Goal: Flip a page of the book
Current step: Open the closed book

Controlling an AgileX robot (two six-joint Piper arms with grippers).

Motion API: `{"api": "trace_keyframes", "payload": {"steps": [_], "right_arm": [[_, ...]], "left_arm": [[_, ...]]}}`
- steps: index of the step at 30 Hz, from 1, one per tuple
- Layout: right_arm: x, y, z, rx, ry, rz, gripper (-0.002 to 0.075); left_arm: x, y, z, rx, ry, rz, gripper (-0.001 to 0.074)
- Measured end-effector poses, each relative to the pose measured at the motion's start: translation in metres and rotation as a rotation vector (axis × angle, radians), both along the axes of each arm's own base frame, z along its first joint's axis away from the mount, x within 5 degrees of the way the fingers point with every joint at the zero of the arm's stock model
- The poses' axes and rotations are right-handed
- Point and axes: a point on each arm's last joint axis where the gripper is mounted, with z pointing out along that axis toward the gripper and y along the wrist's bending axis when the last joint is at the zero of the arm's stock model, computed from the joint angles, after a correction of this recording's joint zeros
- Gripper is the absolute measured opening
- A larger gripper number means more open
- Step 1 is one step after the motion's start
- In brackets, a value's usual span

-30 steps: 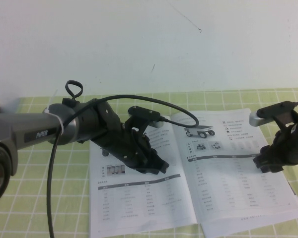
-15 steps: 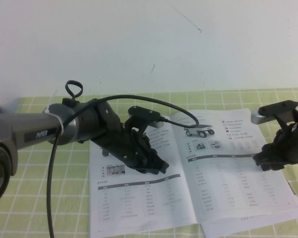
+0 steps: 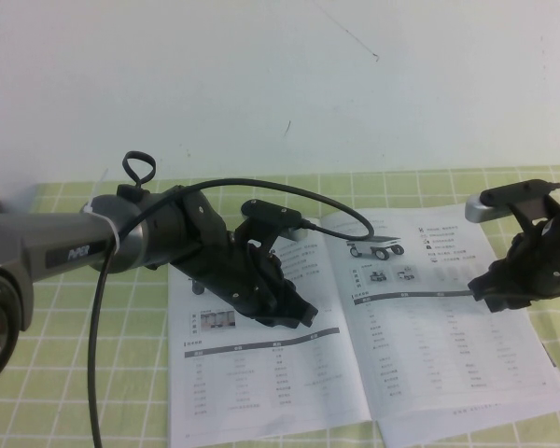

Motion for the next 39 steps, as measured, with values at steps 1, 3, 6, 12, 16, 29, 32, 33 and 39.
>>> {"api": "trace_keyframes", "payload": {"steps": [1, 3, 6, 12, 16, 29, 32, 33, 39], "right_arm": [[-0.0002, 0.0000, -0.0001, -0.002, 0.001, 0.006, 0.0227], [-0.0003, 0.0003, 0.0000, 0.002, 0.003, 0.006, 0.0212], [-0.0003, 0.0003, 0.0000, 0.001, 0.002, 0.010, 0.0207], [-0.0011, -0.0009, -0.0002, -0.019, 0.010, 0.029, 0.0305], [-0.0013, -0.0013, -0.0003, -0.024, 0.012, 0.033, 0.0420], [-0.0013, -0.0009, -0.0002, -0.009, 0.018, -0.007, 0.0451], [-0.0013, -0.0008, -0.0002, -0.008, 0.019, -0.008, 0.0451], [-0.0013, -0.0008, -0.0002, -0.007, 0.019, -0.010, 0.0451], [-0.0015, 0.0000, -0.0001, 0.006, 0.024, -0.022, 0.0449]], "left_arm": [[0.0000, 0.0000, 0.0000, 0.000, 0.000, 0.000, -0.0004], [0.0000, 0.0000, 0.0000, 0.000, 0.000, 0.000, -0.0004], [0.0000, 0.0000, 0.0000, 0.000, 0.000, 0.000, -0.0004], [0.0000, 0.0000, 0.0000, 0.000, 0.000, 0.000, -0.0004], [0.0000, -0.0001, 0.0001, -0.001, 0.001, 0.001, -0.0004], [0.0000, -0.0001, 0.0001, -0.001, -0.001, -0.002, -0.0004], [0.0000, -0.0001, 0.0001, -0.001, -0.001, -0.002, -0.0004], [0.0000, -0.0001, 0.0001, -0.001, -0.001, -0.002, -0.0004], [0.0000, -0.0001, 0.0001, -0.001, -0.001, -0.002, -0.0004]]}}
